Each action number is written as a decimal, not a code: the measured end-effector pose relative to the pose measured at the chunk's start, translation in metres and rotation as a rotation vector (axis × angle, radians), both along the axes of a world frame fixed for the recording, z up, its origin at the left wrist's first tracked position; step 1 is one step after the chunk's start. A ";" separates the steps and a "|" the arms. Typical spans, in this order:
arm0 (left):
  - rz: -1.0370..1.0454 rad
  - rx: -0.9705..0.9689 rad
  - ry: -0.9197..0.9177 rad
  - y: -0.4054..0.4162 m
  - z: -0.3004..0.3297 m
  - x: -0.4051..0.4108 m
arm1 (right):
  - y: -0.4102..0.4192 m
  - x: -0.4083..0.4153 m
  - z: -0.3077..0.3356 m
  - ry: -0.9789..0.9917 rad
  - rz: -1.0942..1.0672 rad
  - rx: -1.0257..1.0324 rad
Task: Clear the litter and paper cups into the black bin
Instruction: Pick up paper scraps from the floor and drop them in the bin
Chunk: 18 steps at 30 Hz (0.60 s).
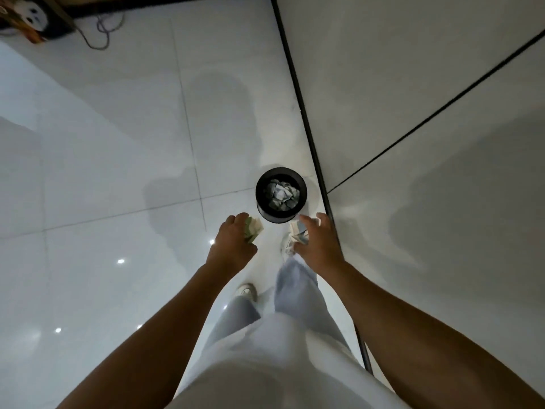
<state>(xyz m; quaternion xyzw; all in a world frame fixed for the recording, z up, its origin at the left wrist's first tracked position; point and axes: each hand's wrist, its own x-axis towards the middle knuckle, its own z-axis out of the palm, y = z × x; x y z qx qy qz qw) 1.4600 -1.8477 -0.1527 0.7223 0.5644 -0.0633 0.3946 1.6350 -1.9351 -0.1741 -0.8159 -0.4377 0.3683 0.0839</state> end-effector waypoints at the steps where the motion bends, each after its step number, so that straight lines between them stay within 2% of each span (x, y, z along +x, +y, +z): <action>1: 0.041 0.001 0.004 0.009 -0.008 0.009 | 0.013 0.011 -0.009 0.015 0.017 -0.003; 7: 0.194 -0.041 0.017 0.046 -0.066 0.050 | 0.085 0.058 -0.074 0.034 0.090 -0.047; 14: 0.204 -0.043 0.010 0.076 -0.159 0.069 | 0.151 0.069 -0.190 0.052 0.112 -0.032; 18: 0.209 -0.069 0.027 0.091 -0.201 0.077 | 0.169 0.070 -0.247 0.072 0.186 -0.167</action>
